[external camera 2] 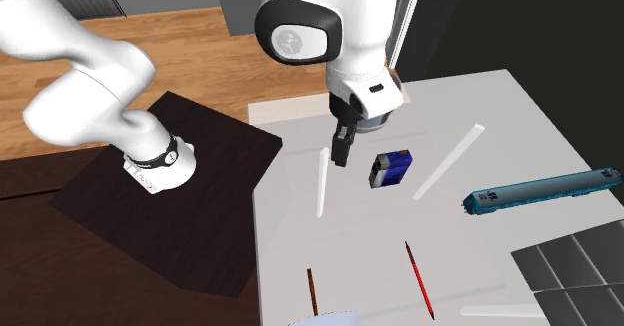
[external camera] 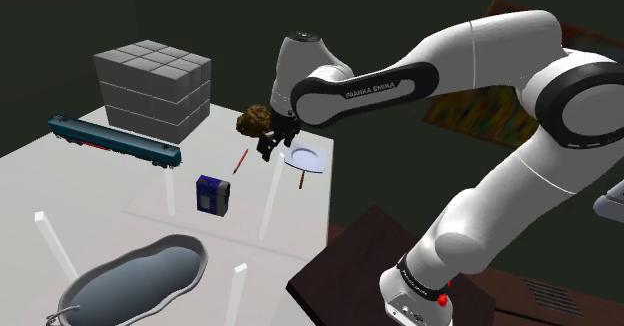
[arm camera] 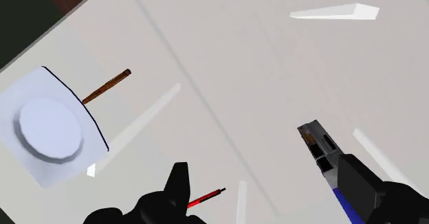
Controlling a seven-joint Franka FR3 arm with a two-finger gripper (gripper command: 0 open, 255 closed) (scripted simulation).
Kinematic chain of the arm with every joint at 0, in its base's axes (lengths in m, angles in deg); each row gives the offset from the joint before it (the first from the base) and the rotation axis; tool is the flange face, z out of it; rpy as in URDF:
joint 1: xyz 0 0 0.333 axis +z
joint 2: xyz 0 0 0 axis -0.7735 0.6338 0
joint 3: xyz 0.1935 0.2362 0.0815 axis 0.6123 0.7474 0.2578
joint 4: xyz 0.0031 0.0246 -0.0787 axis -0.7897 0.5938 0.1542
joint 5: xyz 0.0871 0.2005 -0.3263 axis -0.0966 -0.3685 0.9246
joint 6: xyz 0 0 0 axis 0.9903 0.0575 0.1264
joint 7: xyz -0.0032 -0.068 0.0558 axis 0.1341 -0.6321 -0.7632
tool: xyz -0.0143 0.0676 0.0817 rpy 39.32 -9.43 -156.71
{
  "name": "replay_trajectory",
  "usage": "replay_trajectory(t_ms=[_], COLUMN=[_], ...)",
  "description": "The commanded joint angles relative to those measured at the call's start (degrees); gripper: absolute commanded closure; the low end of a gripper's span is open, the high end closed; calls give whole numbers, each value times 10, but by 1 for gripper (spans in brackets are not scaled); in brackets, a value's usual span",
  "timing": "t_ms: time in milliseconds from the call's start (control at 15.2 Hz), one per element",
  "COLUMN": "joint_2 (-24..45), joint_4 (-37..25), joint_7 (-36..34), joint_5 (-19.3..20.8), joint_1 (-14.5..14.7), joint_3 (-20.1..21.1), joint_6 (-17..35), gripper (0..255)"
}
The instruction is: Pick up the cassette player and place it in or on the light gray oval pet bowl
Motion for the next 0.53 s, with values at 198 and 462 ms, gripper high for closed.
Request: replay_trajectory(t_ms=[198, 462], joint_2=[105, 194], joint_4=[-54, -110], joint_7=[-44, -77], joint_5=[29, 58], joint_1=[11, 28], joint_3=[16, 19], joint_6=[31, 48], gripper=[0, 0])
